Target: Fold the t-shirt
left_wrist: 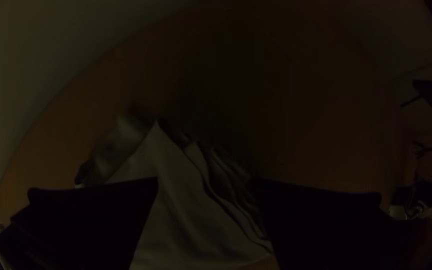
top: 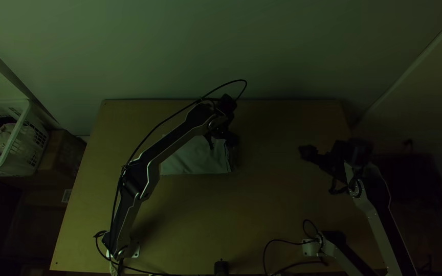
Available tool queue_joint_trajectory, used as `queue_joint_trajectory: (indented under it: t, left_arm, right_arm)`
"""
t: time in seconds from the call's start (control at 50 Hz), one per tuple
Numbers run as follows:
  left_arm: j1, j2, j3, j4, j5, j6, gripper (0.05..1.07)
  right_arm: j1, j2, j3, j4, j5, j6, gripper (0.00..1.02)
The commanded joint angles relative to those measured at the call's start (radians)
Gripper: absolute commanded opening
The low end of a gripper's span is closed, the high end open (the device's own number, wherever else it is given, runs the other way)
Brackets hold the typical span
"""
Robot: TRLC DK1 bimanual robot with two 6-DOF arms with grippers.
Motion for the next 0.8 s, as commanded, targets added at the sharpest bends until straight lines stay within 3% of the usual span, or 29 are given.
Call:
queue_joint_trajectory:
  t: [0.0,0.34,0.4,0.58,0.78]
  left_arm:
    - [0.031,-0.117,-0.018,0.002,0.003,-0.022,1.03]
    - [0.215,-0.290,-0.078,0.012,0.003,-0.037,1.03]
    - [0.243,-0.329,-0.089,0.020,0.003,-0.028,1.03]
    - [0.344,-0.456,-0.135,0.040,0.003,-0.005,1.03]
    - [0.476,-0.649,-0.288,0.130,-0.003,0.075,1.03]
  right_arm:
    - [0.010,-0.022,-0.012,0.017,0.008,-0.041,0.98]
    - [0.007,-0.008,0.059,0.132,0.011,-0.148,0.98]
    - [-0.001,-0.004,0.083,0.161,0.030,-0.167,0.98]
    - [-0.004,0.005,0.175,0.225,0.117,-0.323,0.98]
    - [-0.033,-0.022,0.304,0.270,0.148,-0.409,0.98]
